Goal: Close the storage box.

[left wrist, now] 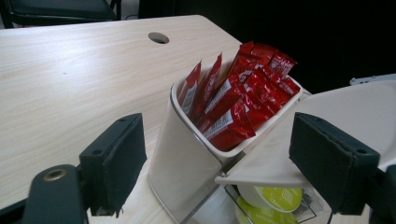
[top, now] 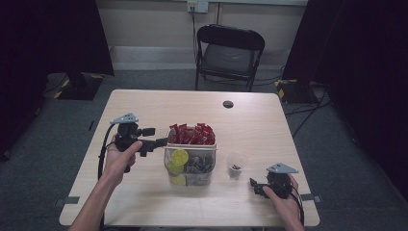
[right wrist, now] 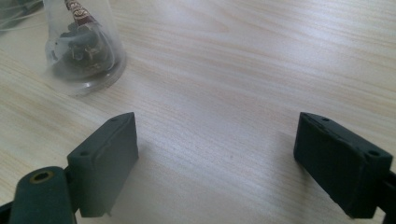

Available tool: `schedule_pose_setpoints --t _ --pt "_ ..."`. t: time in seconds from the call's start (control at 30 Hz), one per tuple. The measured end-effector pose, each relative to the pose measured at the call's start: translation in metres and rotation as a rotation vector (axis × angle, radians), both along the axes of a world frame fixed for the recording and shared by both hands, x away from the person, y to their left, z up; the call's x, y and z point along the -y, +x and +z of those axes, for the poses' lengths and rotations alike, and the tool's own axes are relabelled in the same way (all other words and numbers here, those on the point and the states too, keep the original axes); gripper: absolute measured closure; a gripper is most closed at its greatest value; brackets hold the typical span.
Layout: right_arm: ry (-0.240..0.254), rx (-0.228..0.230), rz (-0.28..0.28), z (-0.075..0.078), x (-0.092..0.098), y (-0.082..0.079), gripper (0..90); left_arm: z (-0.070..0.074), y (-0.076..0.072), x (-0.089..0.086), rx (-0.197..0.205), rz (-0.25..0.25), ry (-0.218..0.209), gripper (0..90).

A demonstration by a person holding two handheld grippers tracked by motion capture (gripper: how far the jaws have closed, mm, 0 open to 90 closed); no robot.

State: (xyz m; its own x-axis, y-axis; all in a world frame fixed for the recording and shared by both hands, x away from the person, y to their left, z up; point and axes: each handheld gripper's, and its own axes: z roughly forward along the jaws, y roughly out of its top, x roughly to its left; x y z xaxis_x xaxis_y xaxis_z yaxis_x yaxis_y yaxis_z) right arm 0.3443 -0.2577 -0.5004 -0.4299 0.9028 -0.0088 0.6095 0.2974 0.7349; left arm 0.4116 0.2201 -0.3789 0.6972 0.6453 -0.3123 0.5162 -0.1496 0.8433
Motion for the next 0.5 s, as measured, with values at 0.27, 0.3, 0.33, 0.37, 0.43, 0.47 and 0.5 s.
schedule_pose_setpoints --t 0.27,0.3,0.33,0.37,0.43,0.47,0.5 --pt "0.001 -0.002 0.002 0.000 0.000 0.000 13.0 -0.006 -0.005 0.002 -0.028 -0.002 0.010 16.8" --pt "0.001 -0.002 0.004 0.000 0.000 0.001 12.9 -0.007 -0.006 0.003 -0.026 0.000 0.005 16.8" --pt "0.001 -0.002 0.008 0.000 0.000 0.001 12.8 -0.008 -0.007 0.004 -0.025 -0.002 0.014 16.8" --pt "0.001 -0.002 0.008 0.000 0.000 0.001 12.8 -0.008 -0.007 0.005 -0.024 -0.005 0.024 16.8" --pt "0.001 -0.002 0.008 0.000 0.000 0.001 12.8 -0.010 -0.008 0.006 -0.028 -0.003 0.027 16.8" --pt "0.001 -0.002 0.008 0.000 0.000 0.001 12.8 -0.011 -0.009 0.007 -0.029 -0.006 0.032 16.8" --pt "0.001 -0.002 0.008 0.000 0.000 0.001 12.8 -0.011 -0.009 0.007 -0.030 -0.009 0.042 16.8"
